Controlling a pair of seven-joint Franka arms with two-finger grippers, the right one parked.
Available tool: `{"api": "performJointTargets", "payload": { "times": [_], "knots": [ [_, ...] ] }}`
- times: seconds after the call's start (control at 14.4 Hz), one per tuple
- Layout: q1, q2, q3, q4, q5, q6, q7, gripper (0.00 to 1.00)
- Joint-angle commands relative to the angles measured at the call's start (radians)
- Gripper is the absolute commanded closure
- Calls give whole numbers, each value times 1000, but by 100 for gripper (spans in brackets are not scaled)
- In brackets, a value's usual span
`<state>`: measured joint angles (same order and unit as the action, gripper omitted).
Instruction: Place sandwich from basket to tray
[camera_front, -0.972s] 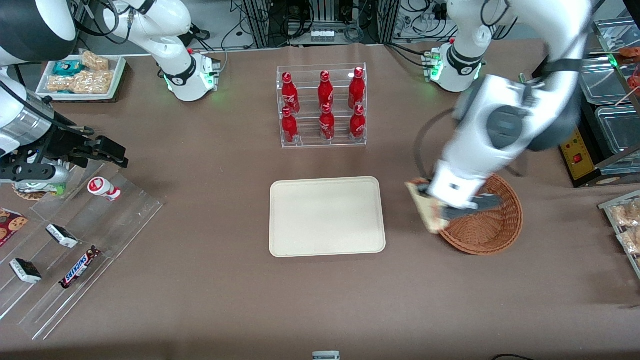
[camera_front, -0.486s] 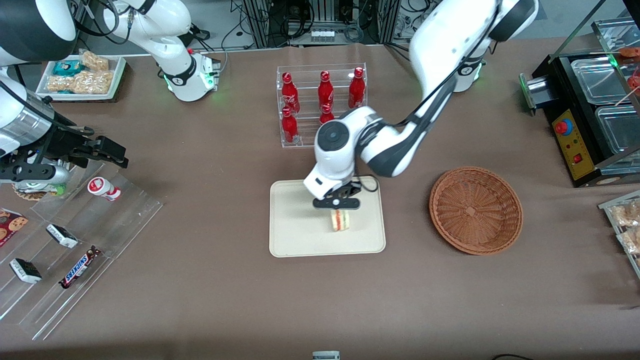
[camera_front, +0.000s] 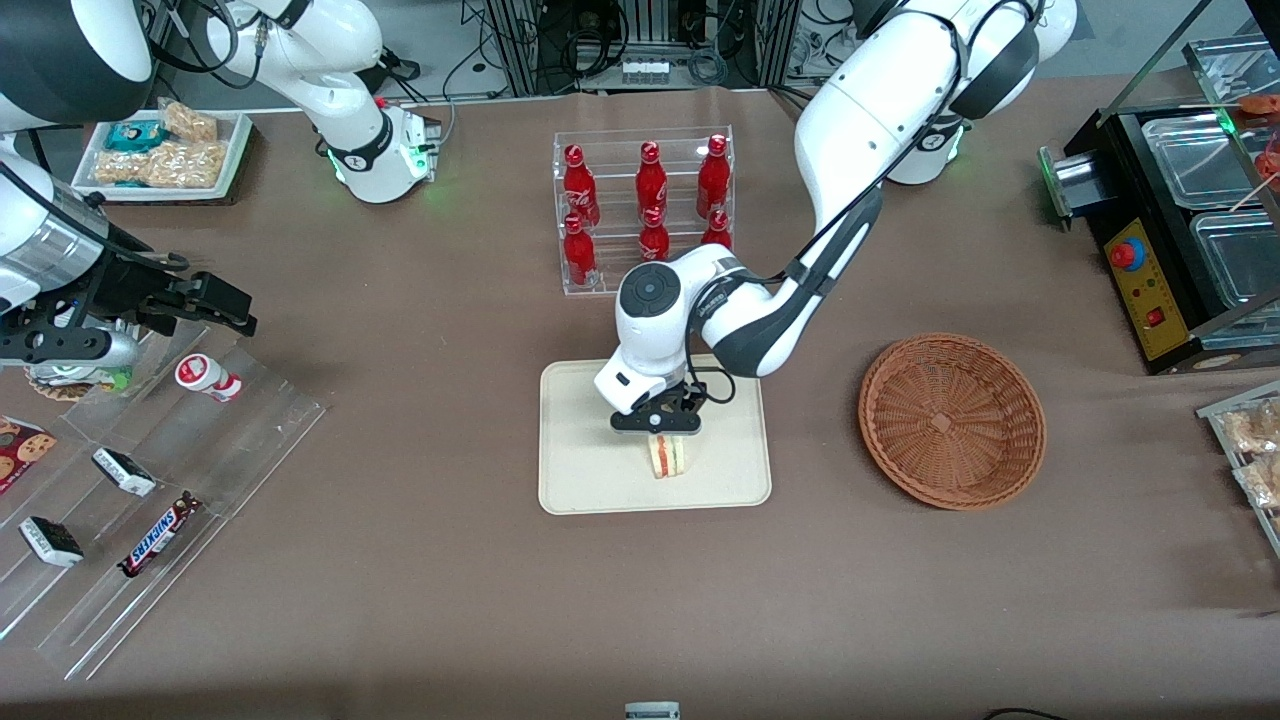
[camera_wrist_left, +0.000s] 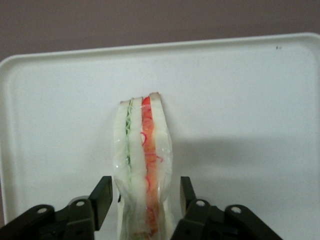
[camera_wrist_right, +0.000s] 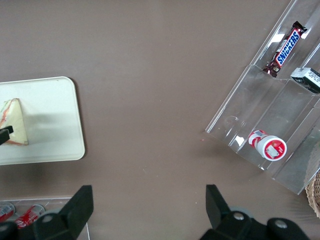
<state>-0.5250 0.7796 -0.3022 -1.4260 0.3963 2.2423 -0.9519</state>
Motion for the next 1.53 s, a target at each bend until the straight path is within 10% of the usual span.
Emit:
{"api": "performJointTargets", "payload": {
  "times": [0.0,0.42,0.83,1.18,1.46],
  "knots": [
    [11,-91,8,-18,10,-70,-24,0],
    [222,-379,3,-19,-104,-396,-19,0],
    [557,-652,9,-54,-313,-720,434,0],
    [511,-816,312,-215,-410,-719,839,0],
    [510,-793,377,-183,-450,-695,983,0]
  ]
}}
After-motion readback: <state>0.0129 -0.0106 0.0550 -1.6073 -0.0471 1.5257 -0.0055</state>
